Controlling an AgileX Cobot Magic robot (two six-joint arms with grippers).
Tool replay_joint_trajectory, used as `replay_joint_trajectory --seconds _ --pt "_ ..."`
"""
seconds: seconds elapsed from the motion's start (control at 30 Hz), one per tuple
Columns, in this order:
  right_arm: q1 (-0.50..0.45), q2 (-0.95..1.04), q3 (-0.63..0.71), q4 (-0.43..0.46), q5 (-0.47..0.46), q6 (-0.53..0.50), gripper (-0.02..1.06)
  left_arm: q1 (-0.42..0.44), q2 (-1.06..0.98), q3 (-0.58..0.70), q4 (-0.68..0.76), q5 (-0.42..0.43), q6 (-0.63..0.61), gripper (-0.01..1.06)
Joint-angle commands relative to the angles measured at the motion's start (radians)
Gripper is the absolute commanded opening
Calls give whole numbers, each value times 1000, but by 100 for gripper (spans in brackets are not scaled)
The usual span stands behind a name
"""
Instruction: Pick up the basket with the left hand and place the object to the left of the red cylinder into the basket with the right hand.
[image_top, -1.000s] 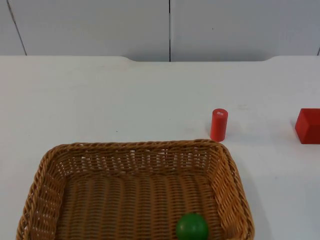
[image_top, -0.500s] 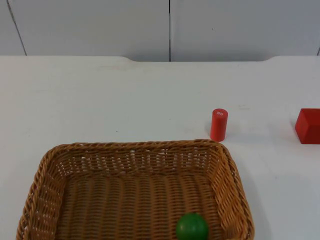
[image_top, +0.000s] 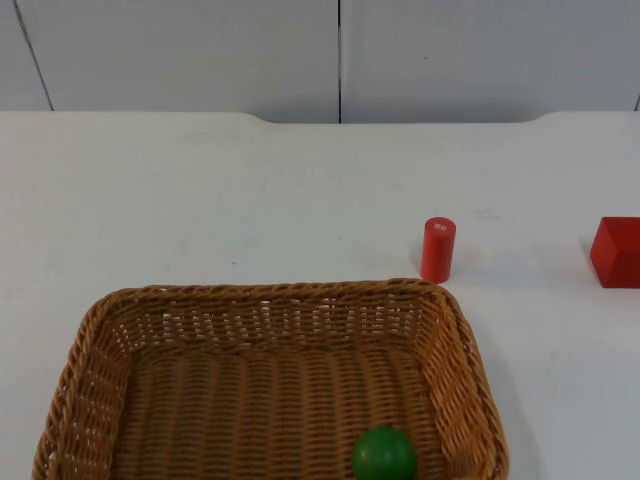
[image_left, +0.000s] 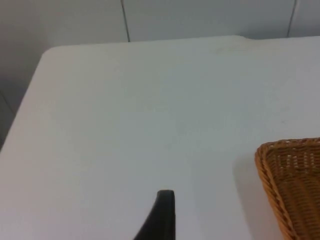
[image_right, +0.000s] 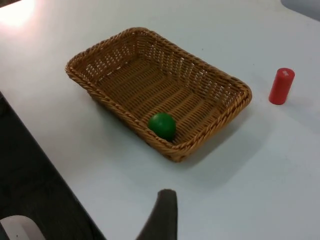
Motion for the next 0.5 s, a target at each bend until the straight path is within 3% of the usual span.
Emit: replay_joint_trajectory --seconds 0.0,0.47 --pt "0 -4 2 5 -4 -9 76 -4 -4 7 26 1 -8 83" --pt "0 -4 2 3 -4 -9 76 -4 -4 31 108 37 -99 83"
